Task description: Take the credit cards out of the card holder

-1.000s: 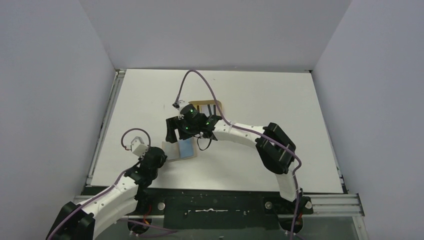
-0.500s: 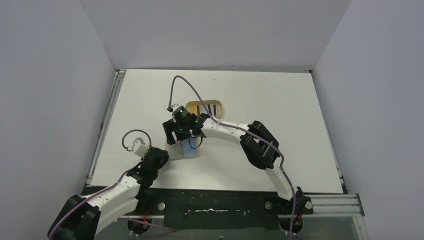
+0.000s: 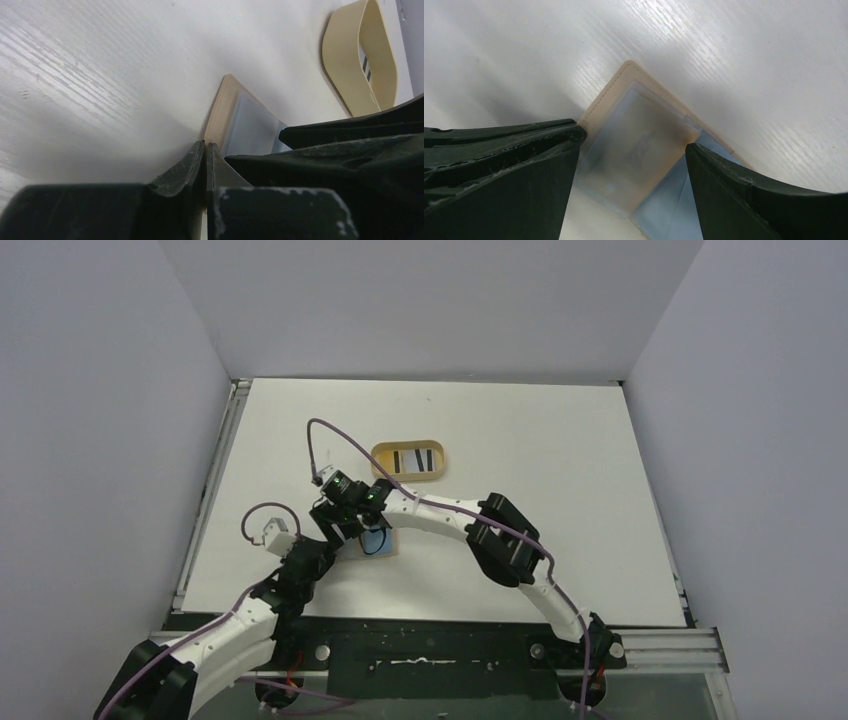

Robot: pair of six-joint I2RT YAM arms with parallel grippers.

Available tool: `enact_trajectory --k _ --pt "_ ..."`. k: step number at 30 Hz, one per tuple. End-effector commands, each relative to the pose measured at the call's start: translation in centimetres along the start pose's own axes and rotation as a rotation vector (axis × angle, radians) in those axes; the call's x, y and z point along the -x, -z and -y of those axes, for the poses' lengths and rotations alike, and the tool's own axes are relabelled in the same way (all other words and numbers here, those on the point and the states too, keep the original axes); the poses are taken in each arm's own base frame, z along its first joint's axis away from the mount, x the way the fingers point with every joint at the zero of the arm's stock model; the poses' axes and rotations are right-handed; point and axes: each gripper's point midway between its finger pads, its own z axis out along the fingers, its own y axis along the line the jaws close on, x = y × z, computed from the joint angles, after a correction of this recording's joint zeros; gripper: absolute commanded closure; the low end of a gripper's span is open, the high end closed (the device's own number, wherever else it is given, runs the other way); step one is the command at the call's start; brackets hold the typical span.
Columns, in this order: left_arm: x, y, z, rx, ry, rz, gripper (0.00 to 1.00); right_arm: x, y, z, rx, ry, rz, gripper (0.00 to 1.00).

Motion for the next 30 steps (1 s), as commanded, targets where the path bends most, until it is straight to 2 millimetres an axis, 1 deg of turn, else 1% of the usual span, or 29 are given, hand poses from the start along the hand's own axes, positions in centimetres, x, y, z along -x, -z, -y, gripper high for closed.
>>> enact_trajectory --k 1,4,7,11,16,19,23,30 --pt "0.8 0.2 1.7 -0.064 0.036 0.022 1.00 0.3 -0.2 0.6 -0.044 0.042 -0.004 0.19" --pt "1.0 0.4 1.7 -0.067 0.039 0.026 1.00 0.2 -0.4 0.5 -0.046 0.055 -0.016 0.19" --pt "1.1 0.4 1.5 -0.063 0.039 0.029 1.00 -0.3 -0.6 1.2 -0.083 0.067 -0.029 0.19" --pt "1.2 0.4 1.5 -0.059 0.039 0.033 1.00 -1.5 -0.4 2.0 -0.110 0.077 -0.053 0.19" --pt "1.2 0.4 1.3 -0.053 0.036 0.034 1.00 -3.1 0.2 3.5 -0.164 0.097 -0.085 0.18" --pt "1.3 0.5 1.2 -0.047 0.037 0.039 1.00 -4.2 0.7 4.7 -0.205 0.117 -0.109 0.18" --pt "1.4 0.5 0.7 -0.030 0.032 0.047 1.00 -5.4 1.9 6.1 -0.252 0.140 -0.134 0.17" --pt "1.7 0.7 0.3 -0.016 0.033 0.058 1.00 -6.3 3.5 7.3 -0.295 0.155 -0.149 0.16"
